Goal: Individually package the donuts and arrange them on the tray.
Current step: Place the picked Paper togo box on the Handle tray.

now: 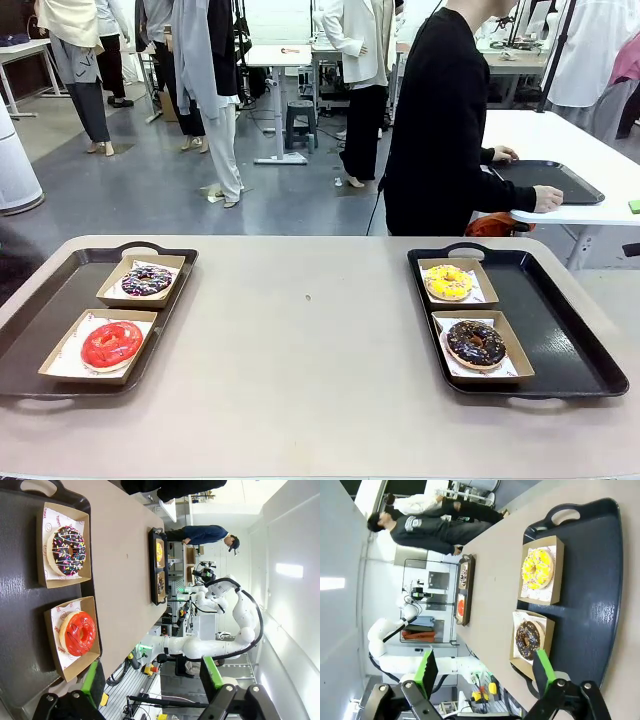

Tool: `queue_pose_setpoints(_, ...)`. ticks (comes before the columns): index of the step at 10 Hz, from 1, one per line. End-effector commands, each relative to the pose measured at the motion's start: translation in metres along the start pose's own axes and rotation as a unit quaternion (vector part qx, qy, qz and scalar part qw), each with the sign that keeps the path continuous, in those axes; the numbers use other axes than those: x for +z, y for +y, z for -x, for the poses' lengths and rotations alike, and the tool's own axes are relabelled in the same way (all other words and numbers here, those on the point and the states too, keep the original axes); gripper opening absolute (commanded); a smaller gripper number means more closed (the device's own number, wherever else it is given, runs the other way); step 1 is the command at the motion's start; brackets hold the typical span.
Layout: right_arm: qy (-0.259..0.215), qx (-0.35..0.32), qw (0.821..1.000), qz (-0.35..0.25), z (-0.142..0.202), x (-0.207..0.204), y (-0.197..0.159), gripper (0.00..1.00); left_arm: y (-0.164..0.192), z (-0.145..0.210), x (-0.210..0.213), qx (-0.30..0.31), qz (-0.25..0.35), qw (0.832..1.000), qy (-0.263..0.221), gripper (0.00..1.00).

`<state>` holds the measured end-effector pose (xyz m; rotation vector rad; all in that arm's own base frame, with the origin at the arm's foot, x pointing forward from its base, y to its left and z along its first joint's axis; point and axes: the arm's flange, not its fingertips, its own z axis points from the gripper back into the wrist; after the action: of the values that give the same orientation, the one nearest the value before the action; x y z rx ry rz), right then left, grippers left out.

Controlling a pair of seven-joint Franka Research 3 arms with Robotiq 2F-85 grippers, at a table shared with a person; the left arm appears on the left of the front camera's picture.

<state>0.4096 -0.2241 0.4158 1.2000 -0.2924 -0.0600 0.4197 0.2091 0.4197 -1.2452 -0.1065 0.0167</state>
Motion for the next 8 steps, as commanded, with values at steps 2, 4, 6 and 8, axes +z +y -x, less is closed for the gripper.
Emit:
queue_pose_setpoints(2, 0.012, -0.005, 0.999, -0.036, -0.013, -0.002, -0.005, 1.00, -0.002, 0.001, 0.001, -0.002, 0.001, 1.000, -0.001, 1.00)
queue_pose_setpoints(4, 0.006, -0.003, 1.000, -0.005, -0.002, -0.001, -0.003, 1.00, -0.002, 0.001, 0.001, -0.002, 0.001, 1.000, -0.001, 1.00)
queue_pose_setpoints(6, 0.006, -0.003, 1.000, -0.005, -0.002, -0.001, -0.003, 1.00, -0.002, 0.001, 0.001, -0.002, 0.001, 1.000, -0.001, 1.00)
queue_pose_setpoints(8, 0.006, -0.003, 1.000, -0.005, -0.002, -0.001, -0.003, 1.00, -0.002, 0.001, 0.001, -0.002, 0.001, 1.000, -0.001, 1.00)
